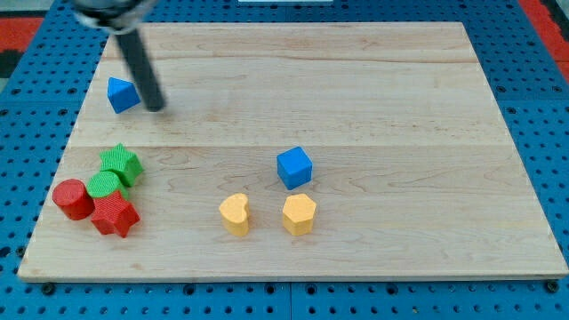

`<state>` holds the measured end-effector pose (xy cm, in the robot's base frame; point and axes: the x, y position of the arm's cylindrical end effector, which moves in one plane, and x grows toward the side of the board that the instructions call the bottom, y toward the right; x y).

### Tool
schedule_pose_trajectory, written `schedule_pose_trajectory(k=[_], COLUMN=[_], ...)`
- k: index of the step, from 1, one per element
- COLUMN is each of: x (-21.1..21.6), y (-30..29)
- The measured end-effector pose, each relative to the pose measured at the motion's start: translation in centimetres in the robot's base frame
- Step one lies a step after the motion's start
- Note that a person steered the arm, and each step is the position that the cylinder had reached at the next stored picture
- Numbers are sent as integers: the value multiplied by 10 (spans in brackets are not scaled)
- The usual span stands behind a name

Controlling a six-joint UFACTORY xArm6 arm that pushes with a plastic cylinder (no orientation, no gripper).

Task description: Move the blue cube down to the blue triangle

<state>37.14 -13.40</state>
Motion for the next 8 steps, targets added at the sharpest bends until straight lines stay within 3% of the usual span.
schedule_pose_trajectory(k=[1, 2, 3, 5, 8], x=[1, 55, 120, 119, 23], y=[129, 233, 263, 98, -23])
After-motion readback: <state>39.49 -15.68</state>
